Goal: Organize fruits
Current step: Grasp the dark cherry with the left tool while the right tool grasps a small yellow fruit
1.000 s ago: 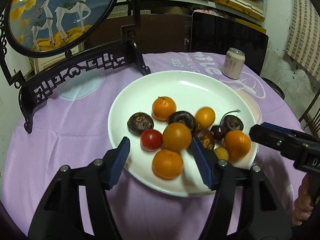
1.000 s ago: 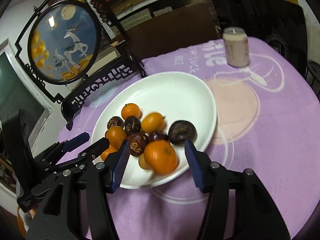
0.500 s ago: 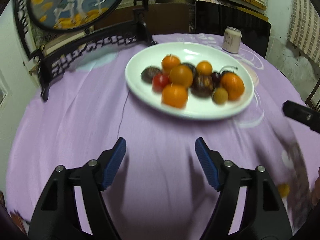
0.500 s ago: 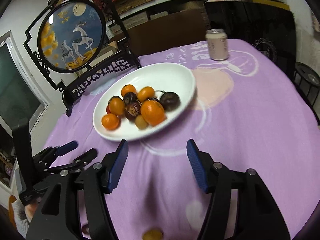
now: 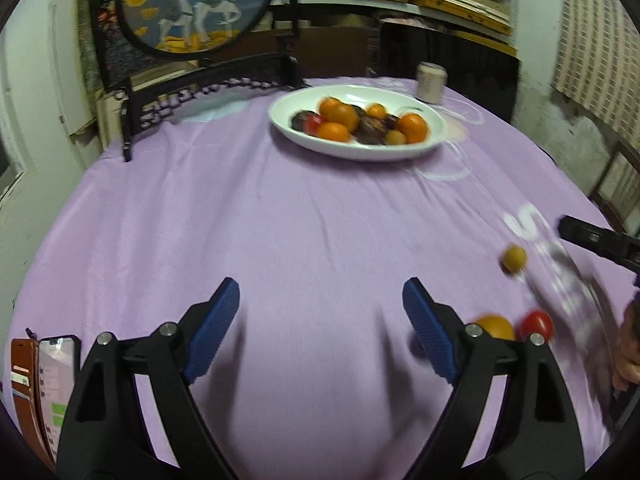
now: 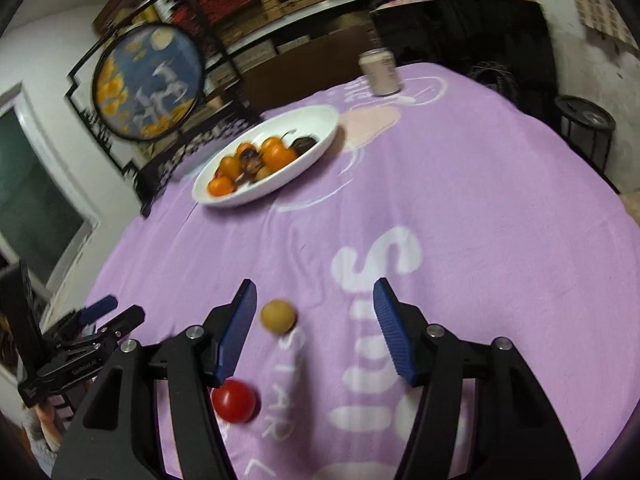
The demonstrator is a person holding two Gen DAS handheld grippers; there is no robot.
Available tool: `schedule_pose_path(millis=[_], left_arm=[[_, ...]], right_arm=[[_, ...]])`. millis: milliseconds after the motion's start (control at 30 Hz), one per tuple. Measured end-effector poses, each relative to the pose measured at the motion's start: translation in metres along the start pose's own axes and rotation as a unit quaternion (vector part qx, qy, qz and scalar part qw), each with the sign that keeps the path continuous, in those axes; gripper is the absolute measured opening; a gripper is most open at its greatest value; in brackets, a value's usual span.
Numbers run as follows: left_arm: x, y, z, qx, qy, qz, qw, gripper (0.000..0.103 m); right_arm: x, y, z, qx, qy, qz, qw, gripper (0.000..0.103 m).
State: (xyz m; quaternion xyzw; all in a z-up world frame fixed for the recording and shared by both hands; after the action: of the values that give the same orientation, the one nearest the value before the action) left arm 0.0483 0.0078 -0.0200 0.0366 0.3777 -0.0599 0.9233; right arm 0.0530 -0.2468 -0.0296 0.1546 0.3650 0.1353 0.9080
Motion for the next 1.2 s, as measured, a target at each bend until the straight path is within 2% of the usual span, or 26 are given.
schedule_pose_path(millis=[33,67,167,300,433,533,633,667,733,800,900,1100,1200], left_arm=[[-0.001,-0.005,-0.001,0.013,0.000,-0.005,0.9999,0.086],[-0.001,-0.009,-0.002,0.021,-0.001,-0.007,0.9998,0.086],[-0.006,-0.017,-0.006,0.036,-0.002,-0.024,0.9990,0.086],[-0.007,-0.024,-0.012,0.047,0.008,-0.048,0.9977,0.086],[-0.006,-0.033,-0.019,0.069,0.016,-0.054,0.9960,0.086],[-0.004,-0.041,-0.022,0.089,0.017,-0.040,0.9950,0.085],[0.002,-0.034,-0.021,0.076,0.029,-0.031,0.9962,0.085],[0.006,-0.029,-0.021,0.069,0.034,-0.015,0.9969,0.087],[0.005,-0.021,-0.019,0.057,0.028,-0.005,0.9980,0.087],[0.003,-0.011,-0.015,0.046,0.013,0.034,0.9983,0.086],[0.005,-0.004,-0.013,0.030,0.020,0.022,0.9991,0.086],[-0.003,-0.026,-0.016,0.080,-0.005,0.016,0.9967,0.085],[0.002,-0.030,-0.015,0.086,-0.001,0.012,0.9962,0.085]], right_arm=[[0.004,0.007,-0.002,-0.015,0.008,0.002,1.000,0.058],[0.006,0.010,-0.003,-0.025,0.012,0.001,1.000,0.052],[0.010,0.015,-0.006,-0.034,0.023,0.012,0.999,0.046],[0.012,0.013,-0.008,-0.026,0.031,0.024,0.999,0.045],[0.017,0.022,-0.011,-0.045,0.041,0.024,0.998,0.045],[0.023,0.028,-0.013,-0.054,0.050,0.020,0.997,0.045],[0.029,0.031,-0.014,-0.058,0.057,0.017,0.997,0.045],[0.031,0.032,-0.014,-0.059,0.060,0.016,0.996,0.043],[0.036,0.033,-0.014,-0.059,0.066,0.015,0.996,0.037],[0.042,0.032,-0.014,-0.056,0.076,0.012,0.995,0.034],[0.044,0.028,-0.014,-0.047,0.081,0.015,0.996,0.029],[0.045,0.031,-0.014,-0.055,0.079,0.012,0.995,0.026],[0.046,0.032,-0.012,-0.057,0.075,0.005,0.996,0.026]])
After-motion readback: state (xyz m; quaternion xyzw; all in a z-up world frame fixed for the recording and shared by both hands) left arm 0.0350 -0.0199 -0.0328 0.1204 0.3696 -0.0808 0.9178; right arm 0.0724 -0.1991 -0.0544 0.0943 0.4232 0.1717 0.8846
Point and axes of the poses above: each gripper's, at about its wrist camera, not at the fingertips, and x roughly the way its jaws point, y to its left, z to its top, the point moved 2 cm from there along x, roughly the way its jaws point, and after that the axes turned 1 degree about y, right-handed, at the moved point
